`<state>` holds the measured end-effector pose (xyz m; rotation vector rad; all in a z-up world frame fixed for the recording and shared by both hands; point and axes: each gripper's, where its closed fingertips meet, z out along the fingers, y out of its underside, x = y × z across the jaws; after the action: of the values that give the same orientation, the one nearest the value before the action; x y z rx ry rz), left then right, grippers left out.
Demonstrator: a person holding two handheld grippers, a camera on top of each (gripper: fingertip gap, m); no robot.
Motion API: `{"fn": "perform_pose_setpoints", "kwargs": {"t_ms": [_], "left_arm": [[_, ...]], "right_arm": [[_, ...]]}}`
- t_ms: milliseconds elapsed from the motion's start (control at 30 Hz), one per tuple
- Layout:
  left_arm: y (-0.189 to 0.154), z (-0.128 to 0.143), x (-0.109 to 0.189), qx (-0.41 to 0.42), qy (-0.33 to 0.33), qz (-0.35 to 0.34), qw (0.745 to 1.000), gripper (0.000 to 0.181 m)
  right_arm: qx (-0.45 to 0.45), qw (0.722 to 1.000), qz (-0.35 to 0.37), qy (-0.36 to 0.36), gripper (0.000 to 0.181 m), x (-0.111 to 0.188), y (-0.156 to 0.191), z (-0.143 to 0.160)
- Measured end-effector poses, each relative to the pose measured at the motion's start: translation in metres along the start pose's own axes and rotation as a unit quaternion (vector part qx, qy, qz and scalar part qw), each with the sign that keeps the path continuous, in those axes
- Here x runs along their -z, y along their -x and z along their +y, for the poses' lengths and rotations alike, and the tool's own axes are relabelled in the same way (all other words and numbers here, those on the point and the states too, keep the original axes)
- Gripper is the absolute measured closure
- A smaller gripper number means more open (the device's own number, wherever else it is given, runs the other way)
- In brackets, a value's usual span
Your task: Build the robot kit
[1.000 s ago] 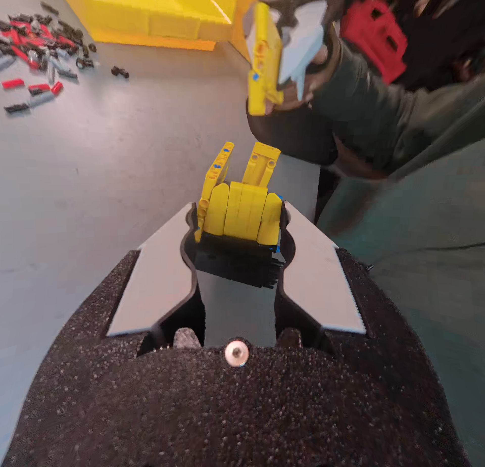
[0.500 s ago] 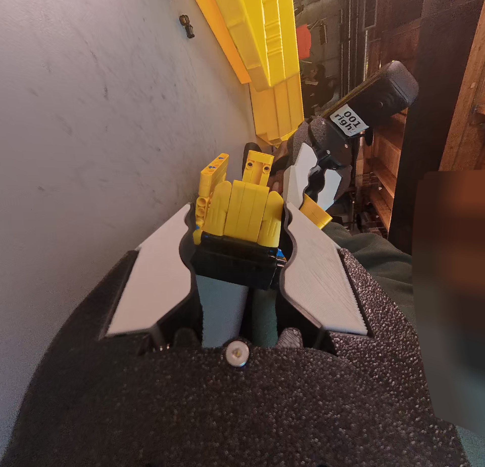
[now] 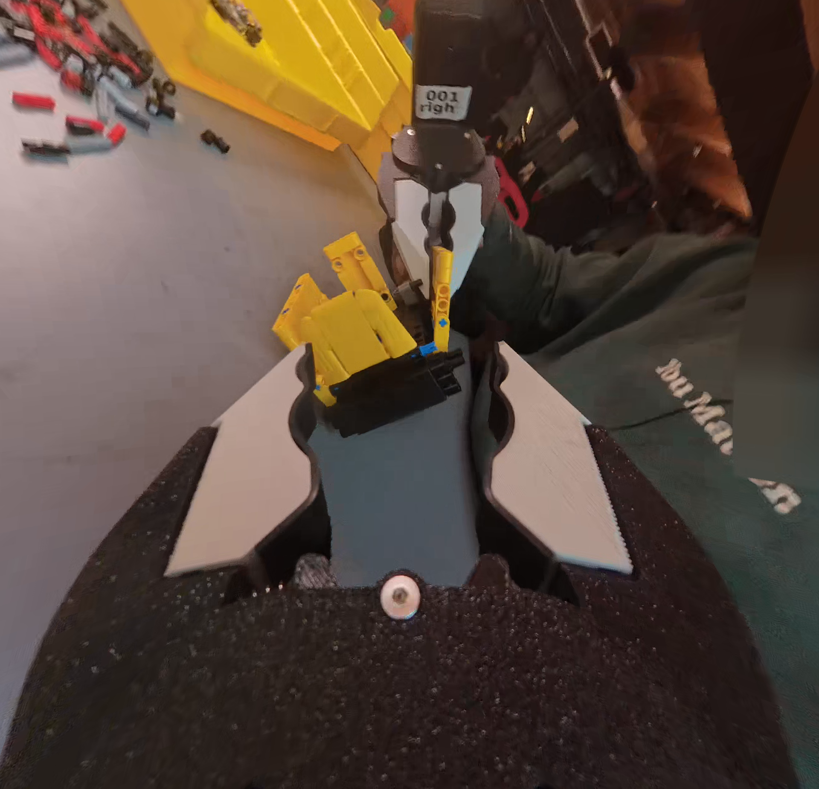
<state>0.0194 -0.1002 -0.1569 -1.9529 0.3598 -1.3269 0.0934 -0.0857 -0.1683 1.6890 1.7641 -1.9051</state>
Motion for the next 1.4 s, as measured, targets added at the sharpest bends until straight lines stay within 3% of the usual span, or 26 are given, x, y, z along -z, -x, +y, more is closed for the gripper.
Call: {"fn": "perform_pose_setpoints", "kwargs": {"t_ms": [100,200,267,333,400,467,500,767,933,1400], "left_arm": [[-0.005,0.007,-0.007,-0.182,0.058,-0.041,0.981,0.081],[0.004,0.018,-0.021,-0.321,0.126,-0.085,0.935,0.064],[0.011,0.023,-0.032,-0.383,0.150,-0.093,0.907,0.059],[0.014,0.027,-0.041,-0.410,0.161,-0.081,0.894,0.058],[0.018,0.028,-0.046,-0.424,0.164,-0.073,0.888,0.068],[0.020,0.027,-0.046,-0.433,0.159,-0.072,0.885,0.091],[0.021,0.026,-0.045,-0.435,0.153,-0.076,0.884,0.092],[0.024,0.021,-0.043,-0.432,0.126,-0.100,0.888,0.094],[0.023,0.021,-0.048,-0.426,0.125,-0.097,0.891,0.095],[0.019,0.022,-0.061,-0.416,0.127,-0.081,0.897,0.094]], "right_arm": [[0.006,1.000,-0.008,0.006,0.175,0.003,0.000,0.001],[0.007,1.000,-0.011,0.012,0.175,0.005,-0.002,0.001],[0.008,1.000,-0.015,0.017,0.175,0.004,-0.002,0.001],[0.009,1.000,-0.017,0.022,0.175,0.004,-0.003,0.001],[0.007,0.999,-0.019,0.026,0.175,0.004,-0.003,0.000],[0.005,0.999,-0.021,0.029,0.175,0.004,-0.004,0.000],[0.003,0.999,-0.021,0.028,0.175,0.005,-0.004,-0.001],[-0.038,0.998,-0.043,0.012,0.175,0.006,-0.006,-0.005],[-0.063,0.996,-0.068,-0.018,0.174,0.007,0.004,-0.024],[-0.105,0.990,-0.053,0.084,0.174,0.005,0.001,-0.014]]}}
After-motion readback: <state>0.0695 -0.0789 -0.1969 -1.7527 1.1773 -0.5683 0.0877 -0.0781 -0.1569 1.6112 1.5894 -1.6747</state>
